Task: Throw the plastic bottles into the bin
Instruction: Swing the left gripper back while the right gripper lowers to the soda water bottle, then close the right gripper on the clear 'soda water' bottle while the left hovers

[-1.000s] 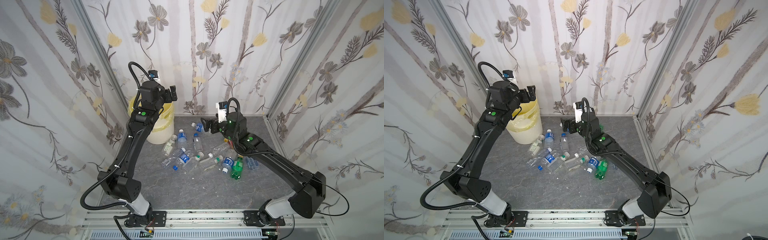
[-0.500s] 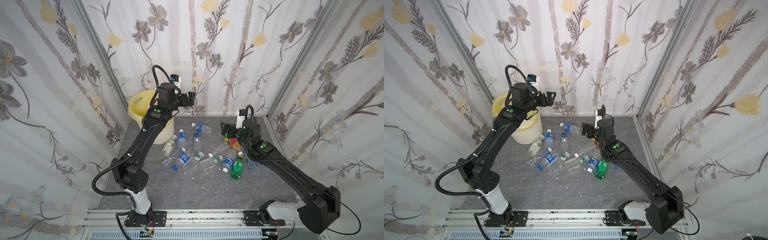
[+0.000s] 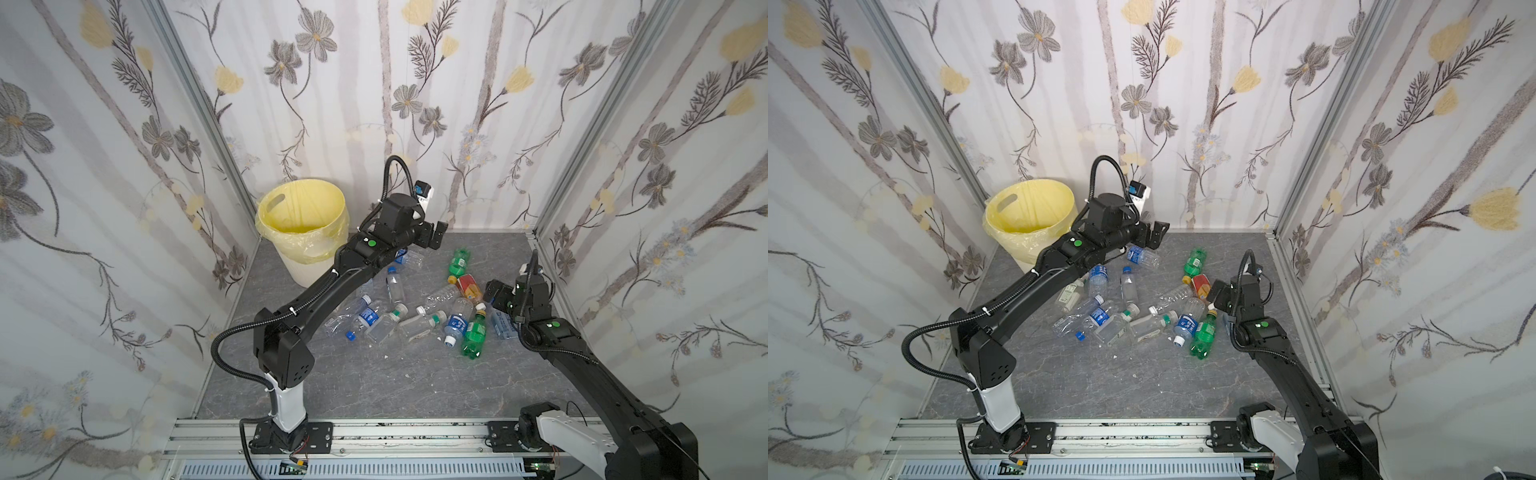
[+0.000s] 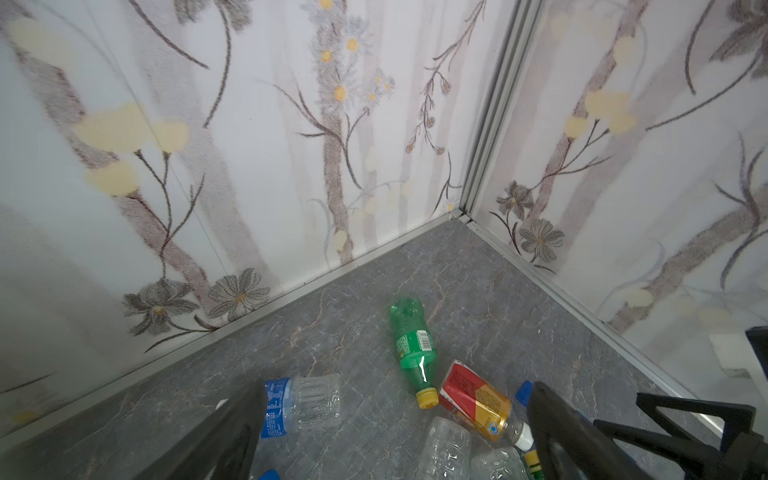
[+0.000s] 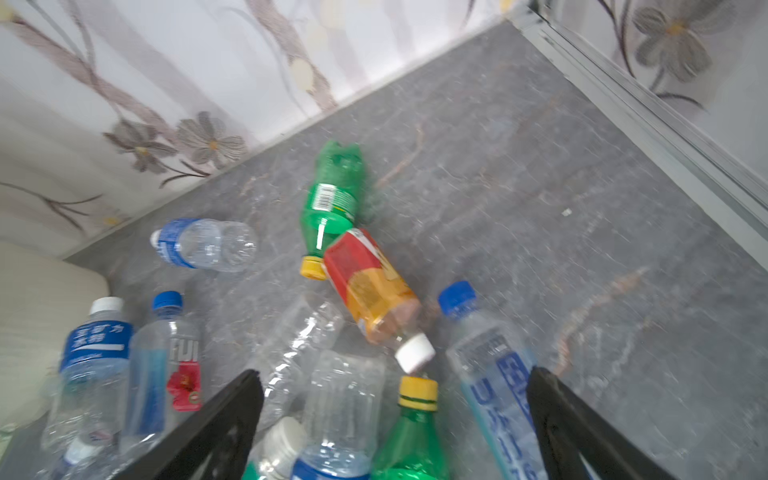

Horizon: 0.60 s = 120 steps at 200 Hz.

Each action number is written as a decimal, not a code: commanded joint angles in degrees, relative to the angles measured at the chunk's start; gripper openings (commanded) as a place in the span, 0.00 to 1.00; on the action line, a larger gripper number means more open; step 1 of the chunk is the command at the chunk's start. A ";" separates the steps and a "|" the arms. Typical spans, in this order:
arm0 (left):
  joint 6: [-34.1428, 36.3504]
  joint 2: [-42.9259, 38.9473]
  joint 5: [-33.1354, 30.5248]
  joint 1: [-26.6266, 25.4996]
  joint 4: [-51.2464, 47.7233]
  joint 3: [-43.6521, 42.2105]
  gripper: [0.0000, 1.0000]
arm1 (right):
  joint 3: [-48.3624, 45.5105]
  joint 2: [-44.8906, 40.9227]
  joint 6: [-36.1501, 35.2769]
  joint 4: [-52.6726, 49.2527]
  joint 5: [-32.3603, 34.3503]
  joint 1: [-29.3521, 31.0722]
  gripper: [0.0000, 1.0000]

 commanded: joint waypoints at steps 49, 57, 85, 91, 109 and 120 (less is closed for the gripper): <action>9.08 2.55 -16.67 -10.50 1.53 -3.86 1.00 | -6.75 -1.85 4.50 -1.37 1.04 -4.29 1.00; 9.68 2.95 -18.95 -11.47 1.51 -4.25 1.00 | -7.35 -1.80 4.46 -1.47 1.28 -4.72 1.00; 11.87 3.67 -21.76 -14.72 1.52 -7.10 1.00 | -9.10 -1.11 4.99 -1.41 1.36 -5.81 1.00; 11.09 3.81 -21.76 -14.97 1.54 -7.67 1.00 | -9.28 -0.70 5.25 -1.42 1.47 -5.90 1.00; 8.52 3.54 -20.35 -15.25 1.52 -9.30 1.00 | -9.63 0.06 5.51 -1.54 0.87 -6.19 1.00; 6.85 3.40 -20.48 -15.20 1.55 -9.76 1.00 | -9.80 0.59 5.63 -1.43 0.98 -6.17 1.00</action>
